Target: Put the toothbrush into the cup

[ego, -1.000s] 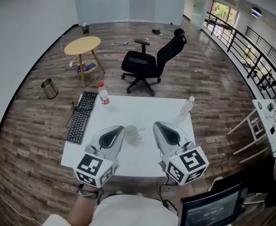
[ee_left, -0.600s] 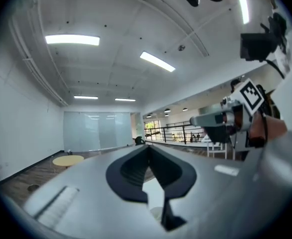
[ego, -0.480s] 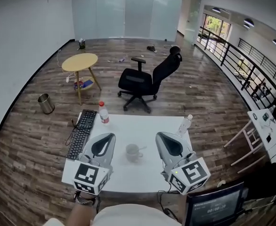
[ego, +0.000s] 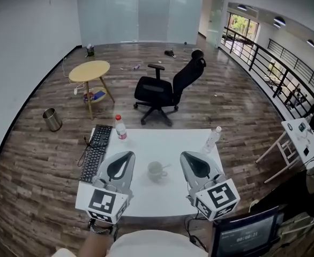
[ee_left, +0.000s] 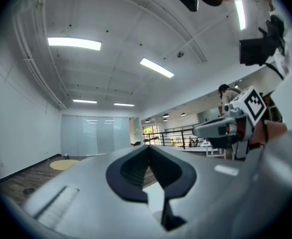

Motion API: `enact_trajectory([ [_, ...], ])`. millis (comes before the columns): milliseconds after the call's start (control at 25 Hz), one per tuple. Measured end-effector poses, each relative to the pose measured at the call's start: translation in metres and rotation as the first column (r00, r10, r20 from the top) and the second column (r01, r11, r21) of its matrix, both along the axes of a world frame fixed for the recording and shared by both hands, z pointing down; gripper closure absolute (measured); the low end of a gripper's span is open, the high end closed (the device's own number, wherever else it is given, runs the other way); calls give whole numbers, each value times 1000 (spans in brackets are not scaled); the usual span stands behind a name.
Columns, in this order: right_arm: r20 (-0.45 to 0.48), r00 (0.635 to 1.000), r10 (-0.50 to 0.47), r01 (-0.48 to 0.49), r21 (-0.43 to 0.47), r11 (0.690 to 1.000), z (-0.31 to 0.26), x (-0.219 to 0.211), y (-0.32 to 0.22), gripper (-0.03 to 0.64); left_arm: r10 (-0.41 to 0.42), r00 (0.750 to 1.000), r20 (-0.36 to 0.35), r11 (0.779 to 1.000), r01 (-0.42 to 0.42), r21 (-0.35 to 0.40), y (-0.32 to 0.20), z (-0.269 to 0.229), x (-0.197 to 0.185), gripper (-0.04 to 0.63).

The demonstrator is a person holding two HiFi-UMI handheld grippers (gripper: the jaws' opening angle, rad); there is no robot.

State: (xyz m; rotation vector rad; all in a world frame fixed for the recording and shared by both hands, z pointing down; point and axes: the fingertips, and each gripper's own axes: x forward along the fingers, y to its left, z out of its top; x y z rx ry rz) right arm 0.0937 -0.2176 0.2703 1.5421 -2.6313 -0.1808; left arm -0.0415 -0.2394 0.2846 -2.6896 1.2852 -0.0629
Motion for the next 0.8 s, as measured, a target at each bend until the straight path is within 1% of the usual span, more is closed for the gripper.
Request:
enact_trajectory([
  [160, 13, 1000, 3, -3, -2, 1000, -1, -8, 0, 614, 4, 1000, 19, 1000, -4, -8, -1, 3, -4, 587],
  [280, 4, 1000, 3, -3, -5, 1000, -1, -15, 5, 614, 6, 1000, 17, 1000, -6, -6, 1, 5, -9, 588],
  [400, 12, 1000, 16, -16, -6, 1000, 0, -20, 12, 614, 20, 999, 26, 1000, -21, 9, 8, 3, -11, 587],
  [520, 30, 999, 22, -22, -8, 1000, -2, -27, 19, 614, 34, 999, 16, 999, -35, 24, 18, -6, -14, 588],
  [640, 41, 999, 2, -2, -6, 1000, -2, -40, 28, 614, 49, 998, 32, 998, -50, 31, 25, -5, -21, 588],
  [800, 42, 999, -23, 23, -10, 1000, 4, -52, 44, 614, 83, 996, 26, 996, -84, 16, 38, 0, -21, 588],
])
